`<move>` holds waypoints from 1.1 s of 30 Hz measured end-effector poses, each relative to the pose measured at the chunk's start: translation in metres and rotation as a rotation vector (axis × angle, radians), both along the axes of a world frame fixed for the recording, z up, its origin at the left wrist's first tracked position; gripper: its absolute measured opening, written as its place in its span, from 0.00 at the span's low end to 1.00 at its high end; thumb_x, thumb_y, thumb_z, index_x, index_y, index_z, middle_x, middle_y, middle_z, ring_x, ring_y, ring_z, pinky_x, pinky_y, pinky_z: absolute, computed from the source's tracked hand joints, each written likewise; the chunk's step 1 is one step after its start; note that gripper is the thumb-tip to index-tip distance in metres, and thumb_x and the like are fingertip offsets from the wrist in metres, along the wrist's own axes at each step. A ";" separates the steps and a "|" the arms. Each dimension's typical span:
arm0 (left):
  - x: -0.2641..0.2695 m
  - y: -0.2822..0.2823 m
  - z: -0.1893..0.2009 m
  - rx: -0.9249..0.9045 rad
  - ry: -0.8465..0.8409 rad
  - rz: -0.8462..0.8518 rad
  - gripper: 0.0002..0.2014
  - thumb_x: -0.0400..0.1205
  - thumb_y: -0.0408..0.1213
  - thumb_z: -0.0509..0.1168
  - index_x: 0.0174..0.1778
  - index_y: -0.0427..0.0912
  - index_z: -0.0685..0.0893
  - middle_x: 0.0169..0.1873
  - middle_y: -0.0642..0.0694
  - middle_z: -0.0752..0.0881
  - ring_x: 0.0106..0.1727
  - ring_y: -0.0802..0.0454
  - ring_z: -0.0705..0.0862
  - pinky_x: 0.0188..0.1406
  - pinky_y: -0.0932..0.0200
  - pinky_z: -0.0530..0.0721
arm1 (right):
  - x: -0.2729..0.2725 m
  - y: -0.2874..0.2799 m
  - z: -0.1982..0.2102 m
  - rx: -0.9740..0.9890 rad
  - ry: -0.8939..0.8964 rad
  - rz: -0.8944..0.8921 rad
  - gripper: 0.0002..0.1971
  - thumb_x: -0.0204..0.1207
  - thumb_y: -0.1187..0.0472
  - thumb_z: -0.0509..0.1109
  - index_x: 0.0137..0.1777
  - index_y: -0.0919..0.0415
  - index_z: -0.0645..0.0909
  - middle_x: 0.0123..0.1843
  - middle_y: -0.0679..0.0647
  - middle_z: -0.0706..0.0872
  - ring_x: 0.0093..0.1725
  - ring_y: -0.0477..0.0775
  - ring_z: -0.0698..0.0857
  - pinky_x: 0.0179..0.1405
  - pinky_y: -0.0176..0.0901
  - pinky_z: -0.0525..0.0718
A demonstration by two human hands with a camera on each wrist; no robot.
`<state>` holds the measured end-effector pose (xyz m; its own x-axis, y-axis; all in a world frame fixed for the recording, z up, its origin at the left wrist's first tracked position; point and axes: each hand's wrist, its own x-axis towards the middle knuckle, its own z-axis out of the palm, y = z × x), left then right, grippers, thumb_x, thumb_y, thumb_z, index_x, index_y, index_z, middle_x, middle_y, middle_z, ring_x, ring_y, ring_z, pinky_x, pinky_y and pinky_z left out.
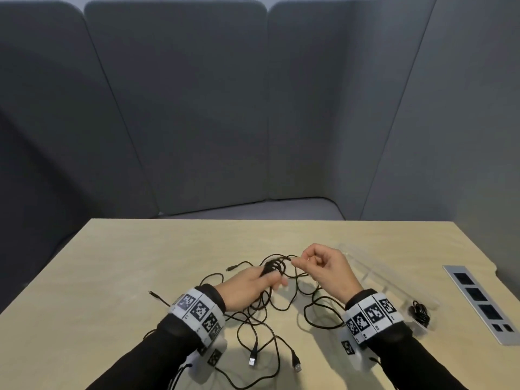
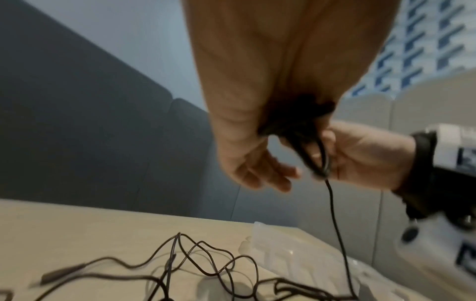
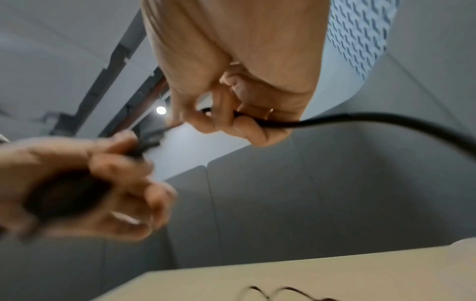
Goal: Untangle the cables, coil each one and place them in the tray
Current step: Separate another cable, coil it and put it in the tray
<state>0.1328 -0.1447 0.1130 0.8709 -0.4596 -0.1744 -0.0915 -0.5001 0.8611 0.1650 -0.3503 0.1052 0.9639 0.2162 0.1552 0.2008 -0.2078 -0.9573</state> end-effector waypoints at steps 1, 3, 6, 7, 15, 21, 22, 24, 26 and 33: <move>0.000 0.001 0.000 -0.119 0.029 0.068 0.20 0.83 0.57 0.52 0.51 0.51 0.87 0.53 0.57 0.85 0.62 0.58 0.81 0.69 0.58 0.72 | 0.001 -0.003 -0.003 -0.041 0.008 -0.010 0.18 0.65 0.46 0.76 0.32 0.62 0.80 0.20 0.44 0.69 0.24 0.47 0.66 0.26 0.36 0.66; 0.000 0.002 0.005 -0.511 0.128 0.260 0.24 0.85 0.53 0.52 0.47 0.40 0.87 0.62 0.51 0.85 0.69 0.56 0.79 0.71 0.57 0.71 | 0.000 -0.008 -0.016 -0.167 0.005 -0.019 0.18 0.71 0.44 0.71 0.30 0.57 0.79 0.21 0.43 0.69 0.25 0.45 0.66 0.28 0.38 0.66; 0.003 0.012 0.024 -1.040 0.251 0.488 0.19 0.86 0.49 0.49 0.34 0.44 0.74 0.66 0.42 0.83 0.69 0.51 0.80 0.70 0.48 0.75 | -0.012 -0.011 -0.036 -0.175 0.049 -0.004 0.15 0.81 0.52 0.63 0.33 0.53 0.79 0.22 0.41 0.72 0.26 0.41 0.69 0.31 0.38 0.68; 0.005 0.018 0.029 -1.134 0.255 0.525 0.19 0.87 0.49 0.47 0.34 0.45 0.71 0.66 0.42 0.83 0.69 0.50 0.80 0.71 0.46 0.74 | -0.017 -0.011 -0.041 -0.159 0.075 0.016 0.14 0.81 0.53 0.63 0.34 0.54 0.79 0.23 0.40 0.73 0.27 0.39 0.70 0.33 0.37 0.69; 0.021 0.049 0.027 -1.341 0.169 0.911 0.15 0.88 0.49 0.48 0.43 0.45 0.71 0.31 0.51 0.76 0.29 0.57 0.83 0.37 0.46 0.89 | -0.039 -0.007 -0.050 -0.281 0.143 0.143 0.13 0.85 0.59 0.58 0.38 0.54 0.76 0.21 0.33 0.77 0.24 0.34 0.75 0.27 0.25 0.71; 0.021 0.046 -0.006 -0.064 -0.248 0.764 0.10 0.86 0.45 0.55 0.50 0.43 0.76 0.38 0.40 0.82 0.43 0.35 0.85 0.30 0.58 0.73 | -0.036 -0.005 -0.018 -0.270 0.037 0.217 0.12 0.81 0.56 0.65 0.36 0.47 0.83 0.31 0.35 0.84 0.35 0.33 0.79 0.39 0.25 0.73; 0.020 0.042 -0.012 0.176 -0.316 0.651 0.12 0.86 0.47 0.56 0.50 0.43 0.78 0.39 0.42 0.85 0.46 0.37 0.85 0.36 0.57 0.73 | -0.035 -0.001 -0.010 -0.266 0.024 0.225 0.12 0.80 0.56 0.66 0.36 0.45 0.84 0.33 0.35 0.86 0.37 0.32 0.81 0.40 0.23 0.74; 0.015 0.032 -0.018 0.418 -0.365 0.473 0.16 0.86 0.51 0.54 0.50 0.44 0.82 0.41 0.45 0.87 0.46 0.44 0.85 0.40 0.58 0.73 | -0.033 0.005 0.004 -0.246 -0.022 0.215 0.12 0.79 0.59 0.68 0.36 0.42 0.84 0.34 0.33 0.87 0.38 0.30 0.83 0.40 0.21 0.74; 0.008 0.025 -0.021 0.350 -0.319 0.378 0.25 0.86 0.54 0.46 0.43 0.44 0.85 0.32 0.51 0.84 0.40 0.48 0.84 0.42 0.59 0.73 | -0.026 0.007 0.013 -0.199 -0.060 0.175 0.10 0.77 0.60 0.70 0.39 0.44 0.87 0.34 0.34 0.88 0.39 0.30 0.85 0.42 0.22 0.77; -0.007 0.009 -0.016 0.456 -0.218 0.121 0.29 0.69 0.72 0.62 0.27 0.45 0.75 0.21 0.54 0.75 0.21 0.58 0.71 0.23 0.64 0.68 | -0.007 0.002 0.006 -0.138 -0.078 -0.018 0.06 0.76 0.59 0.71 0.41 0.54 0.90 0.28 0.32 0.86 0.31 0.32 0.81 0.38 0.26 0.77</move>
<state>0.1263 -0.1356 0.0969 0.9515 -0.2729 -0.1423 -0.1624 -0.8379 0.5211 0.1577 -0.3479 0.1109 0.9539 0.2238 0.1998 0.2687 -0.3406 -0.9010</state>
